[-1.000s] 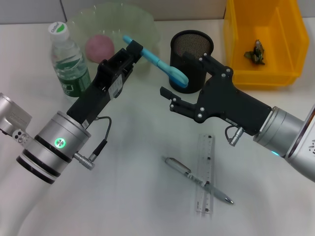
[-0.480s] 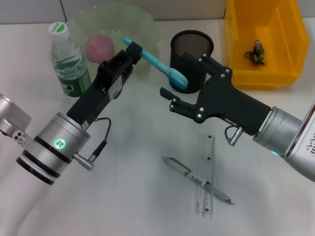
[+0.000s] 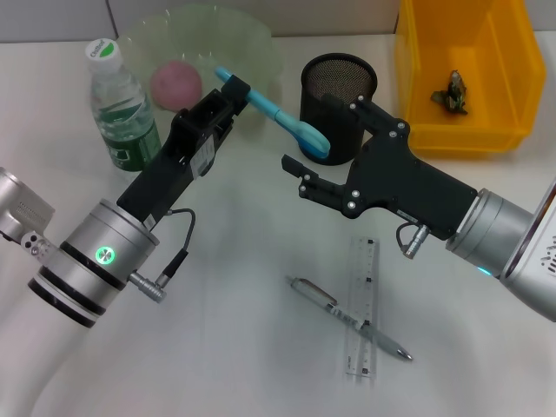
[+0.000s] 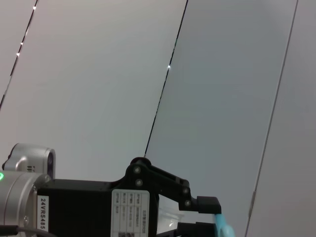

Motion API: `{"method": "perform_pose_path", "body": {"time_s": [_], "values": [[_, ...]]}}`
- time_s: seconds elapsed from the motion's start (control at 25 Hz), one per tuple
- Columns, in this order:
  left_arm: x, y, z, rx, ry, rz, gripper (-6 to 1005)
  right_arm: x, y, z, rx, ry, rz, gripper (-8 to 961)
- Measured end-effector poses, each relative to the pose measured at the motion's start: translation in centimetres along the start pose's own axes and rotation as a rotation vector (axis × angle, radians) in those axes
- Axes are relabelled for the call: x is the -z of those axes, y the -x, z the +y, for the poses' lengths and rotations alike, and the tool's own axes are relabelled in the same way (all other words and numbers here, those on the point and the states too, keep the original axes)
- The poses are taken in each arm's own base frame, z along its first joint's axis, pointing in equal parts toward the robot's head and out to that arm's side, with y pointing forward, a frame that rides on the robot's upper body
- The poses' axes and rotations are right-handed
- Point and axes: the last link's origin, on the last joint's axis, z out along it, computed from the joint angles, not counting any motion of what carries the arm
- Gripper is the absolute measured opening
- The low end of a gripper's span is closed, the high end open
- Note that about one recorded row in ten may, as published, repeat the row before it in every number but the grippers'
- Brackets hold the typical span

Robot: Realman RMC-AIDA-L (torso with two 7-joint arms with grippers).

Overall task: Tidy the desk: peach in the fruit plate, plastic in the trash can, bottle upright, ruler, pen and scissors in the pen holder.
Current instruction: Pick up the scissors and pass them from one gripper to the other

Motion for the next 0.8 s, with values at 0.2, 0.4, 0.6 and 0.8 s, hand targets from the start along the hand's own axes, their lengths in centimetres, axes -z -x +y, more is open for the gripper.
{"method": "perform_pose_path", "body": {"time_s": [0.2, 0.4, 0.6, 0.8], "values": [[-0.10, -0.04, 0.04, -0.002, 0.002, 0.001, 288, 0.00, 0.02, 0.04, -0.002, 0.000, -0.002, 814], [-0.15, -0.04, 0.06, -0.002, 0.003, 0.000, 290, -0.07, 0.08, -0.14, -0.009, -0.021, -0.007, 750], [-0.25, -0.10, 0.13, -0.004, 0.008, -0.004, 292, -0.12, 0.09, 0.02, -0.013, -0.015, -0.007, 670], [-0.29, -0.10, 0.17, -0.004, 0.011, -0.006, 294, -0.31, 0.14, 0.04, -0.013, -0.010, -0.009, 495]]}}
